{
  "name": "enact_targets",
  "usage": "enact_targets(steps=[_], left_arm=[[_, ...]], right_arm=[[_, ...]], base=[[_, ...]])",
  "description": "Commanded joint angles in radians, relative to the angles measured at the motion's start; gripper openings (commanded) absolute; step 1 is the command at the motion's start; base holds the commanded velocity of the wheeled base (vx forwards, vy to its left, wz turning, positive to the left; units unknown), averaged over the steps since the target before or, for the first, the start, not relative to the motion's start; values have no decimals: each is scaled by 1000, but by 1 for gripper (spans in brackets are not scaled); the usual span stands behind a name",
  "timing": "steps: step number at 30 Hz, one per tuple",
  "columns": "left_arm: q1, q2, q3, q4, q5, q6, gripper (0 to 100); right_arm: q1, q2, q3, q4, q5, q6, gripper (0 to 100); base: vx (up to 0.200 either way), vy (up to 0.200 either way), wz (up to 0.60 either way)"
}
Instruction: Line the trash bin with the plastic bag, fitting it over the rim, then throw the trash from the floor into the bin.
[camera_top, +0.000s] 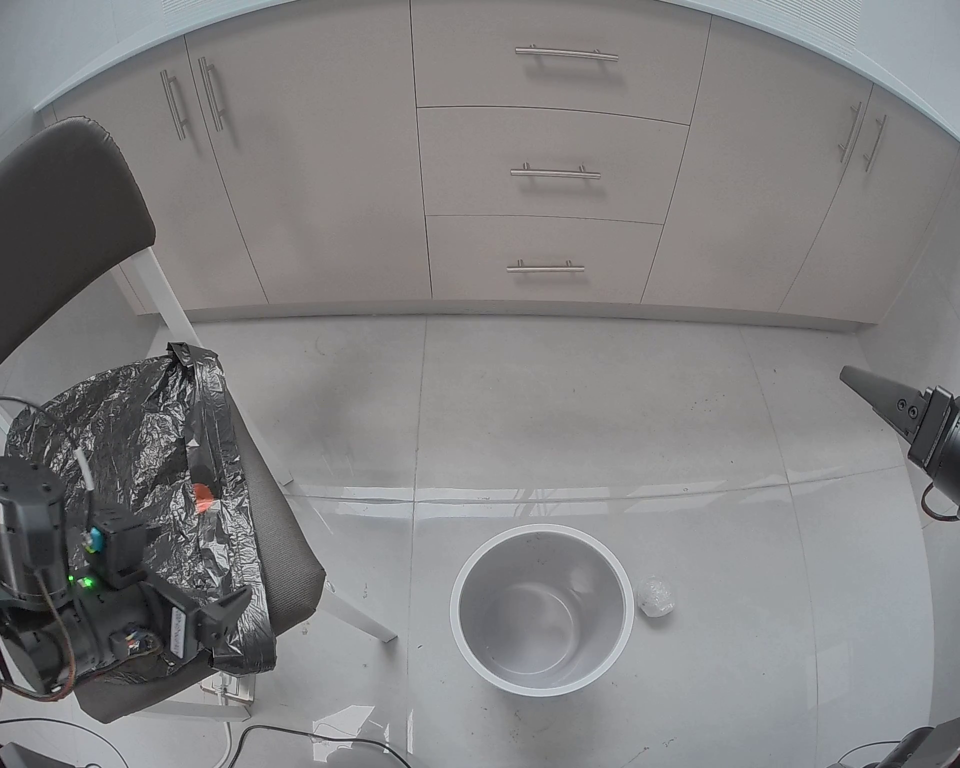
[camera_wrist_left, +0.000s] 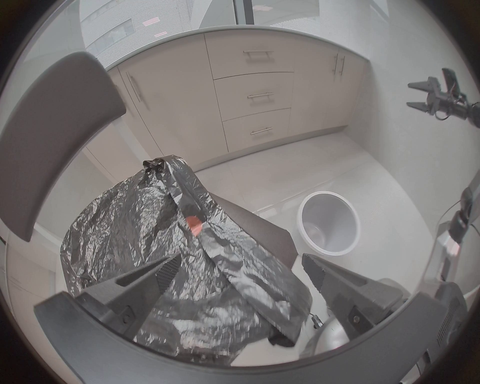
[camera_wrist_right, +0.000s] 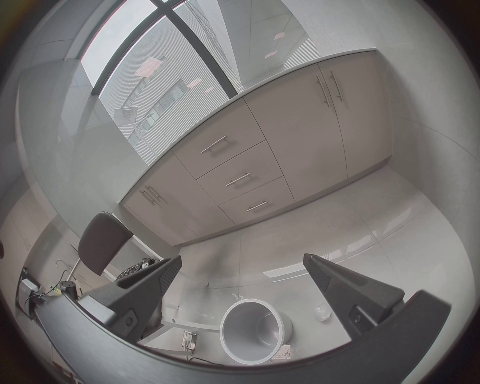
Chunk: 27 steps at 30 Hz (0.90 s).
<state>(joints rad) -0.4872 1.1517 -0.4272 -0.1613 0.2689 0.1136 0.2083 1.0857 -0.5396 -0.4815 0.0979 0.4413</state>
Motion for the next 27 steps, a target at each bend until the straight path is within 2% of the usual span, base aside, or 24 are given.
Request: enact_targets(steps=[1,11,23,27], left_arm=[[-62,207,-2,-100,96,3,100],[-113,276,2,-107,263,6,100],[-134,264,15,-107,271,3,100],[-179,276,24,-109,273,1,100]], right_arm=[[0,25,4,-3,0,1,100],[0,54,47,-101,0,-7,100],[0,54,47,-101,0,-9,100],[0,54,47,-101,0,-9,100]], base=[[0,0,0],[0,0,0],[0,0,0],[0,0,0]])
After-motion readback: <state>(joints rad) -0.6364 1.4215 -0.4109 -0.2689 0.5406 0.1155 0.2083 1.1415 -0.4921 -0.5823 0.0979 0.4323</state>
